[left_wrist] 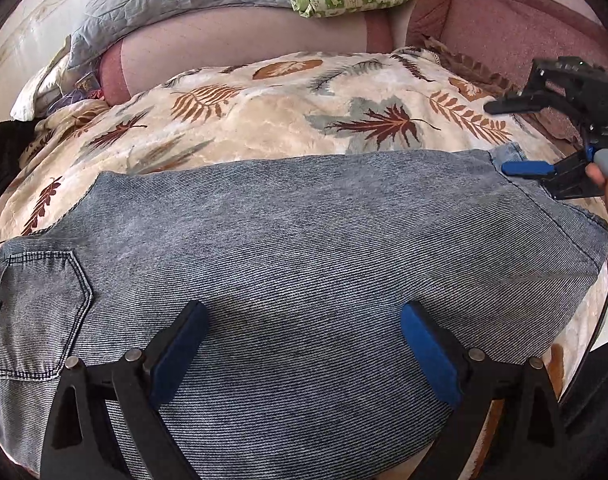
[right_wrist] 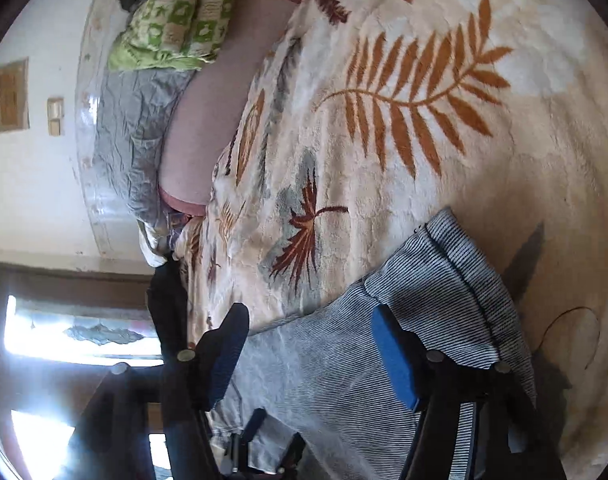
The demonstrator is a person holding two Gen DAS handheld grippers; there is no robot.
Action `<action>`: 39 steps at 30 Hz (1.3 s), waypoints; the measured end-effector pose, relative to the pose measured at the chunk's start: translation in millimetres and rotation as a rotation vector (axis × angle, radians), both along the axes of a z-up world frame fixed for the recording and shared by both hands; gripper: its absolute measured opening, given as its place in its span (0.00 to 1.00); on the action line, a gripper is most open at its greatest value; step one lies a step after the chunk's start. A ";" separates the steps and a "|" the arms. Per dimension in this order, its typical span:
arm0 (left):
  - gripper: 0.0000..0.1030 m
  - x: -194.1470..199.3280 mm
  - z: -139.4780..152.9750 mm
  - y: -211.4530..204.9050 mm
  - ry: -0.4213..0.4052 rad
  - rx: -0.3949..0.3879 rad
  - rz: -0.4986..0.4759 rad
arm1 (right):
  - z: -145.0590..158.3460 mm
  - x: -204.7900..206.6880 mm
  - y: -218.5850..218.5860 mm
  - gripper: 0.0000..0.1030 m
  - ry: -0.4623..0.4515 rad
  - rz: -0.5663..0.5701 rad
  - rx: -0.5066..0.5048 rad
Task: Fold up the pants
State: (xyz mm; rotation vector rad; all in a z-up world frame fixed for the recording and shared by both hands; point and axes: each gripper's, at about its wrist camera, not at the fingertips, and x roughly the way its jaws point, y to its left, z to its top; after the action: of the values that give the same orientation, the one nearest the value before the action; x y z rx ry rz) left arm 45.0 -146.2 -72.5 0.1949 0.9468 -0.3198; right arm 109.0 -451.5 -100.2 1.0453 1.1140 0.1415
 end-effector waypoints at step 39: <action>0.94 -15.2 37.1 -31.0 -0.018 0.012 0.053 | 38.4 -187.0 -3.5 0.86 -0.266 -0.074 0.008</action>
State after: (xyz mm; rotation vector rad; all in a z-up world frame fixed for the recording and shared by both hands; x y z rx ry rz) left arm 29.7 -177.2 -35.4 0.1833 0.9347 -0.2631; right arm -77.9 -455.1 -61.8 1.0408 0.8341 0.2192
